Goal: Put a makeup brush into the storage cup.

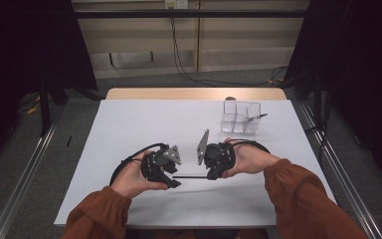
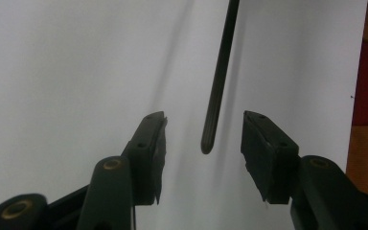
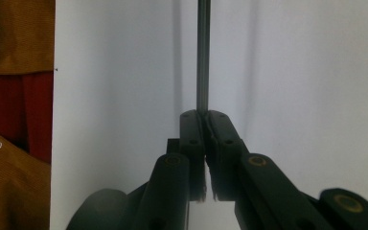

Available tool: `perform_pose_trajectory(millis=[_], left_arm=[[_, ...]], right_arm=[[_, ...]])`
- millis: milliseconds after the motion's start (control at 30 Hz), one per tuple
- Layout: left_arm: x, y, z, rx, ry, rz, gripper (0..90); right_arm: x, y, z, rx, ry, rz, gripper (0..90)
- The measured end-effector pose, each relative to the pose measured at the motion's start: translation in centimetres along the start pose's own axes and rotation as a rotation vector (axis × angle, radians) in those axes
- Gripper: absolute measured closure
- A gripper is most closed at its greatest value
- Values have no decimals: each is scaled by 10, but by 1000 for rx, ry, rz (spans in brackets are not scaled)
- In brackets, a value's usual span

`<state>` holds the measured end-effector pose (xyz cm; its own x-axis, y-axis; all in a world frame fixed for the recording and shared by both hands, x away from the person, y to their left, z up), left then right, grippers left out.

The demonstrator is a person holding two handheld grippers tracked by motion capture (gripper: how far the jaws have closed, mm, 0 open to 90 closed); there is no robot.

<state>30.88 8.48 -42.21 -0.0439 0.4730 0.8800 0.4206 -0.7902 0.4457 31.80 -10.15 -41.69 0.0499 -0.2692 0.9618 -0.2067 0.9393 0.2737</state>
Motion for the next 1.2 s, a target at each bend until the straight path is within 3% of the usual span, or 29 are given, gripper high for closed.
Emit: perform_pose_trajectory(millis=[200,300,500,800,1067,1200], left_arm=[[-7,4,-2,-20,-28,23,560],[-12,5,-2,-27,-44,33,618],[-12,6,-1,-15,-75,18,687],[-15,4,0,-9,-80,-32,808],[-16,3,-2,-29,-115,-27,848],[-15,2,-2,-19,-126,-35,852]], right_arm=[[-1,2,1,10,4,-4,867],[-1,2,0,8,3,-9,866],[-2,2,2,15,6,-12,866],[-4,1,2,14,6,-19,866],[-5,-1,2,19,-6,-21,854],[-6,-2,2,17,-8,-28,848]])
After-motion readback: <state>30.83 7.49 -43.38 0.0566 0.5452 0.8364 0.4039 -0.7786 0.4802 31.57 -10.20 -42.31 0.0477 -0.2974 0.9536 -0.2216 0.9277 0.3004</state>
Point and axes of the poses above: each handheld gripper's, and its own axes: x roughly backward along the jaws, y roughly out of its top, z roughly to its left, the point moved 2 cm from there along -x, roughly forward along the jaws, and after that the axes turned 15 degrees about x, right-handed, at the moved point
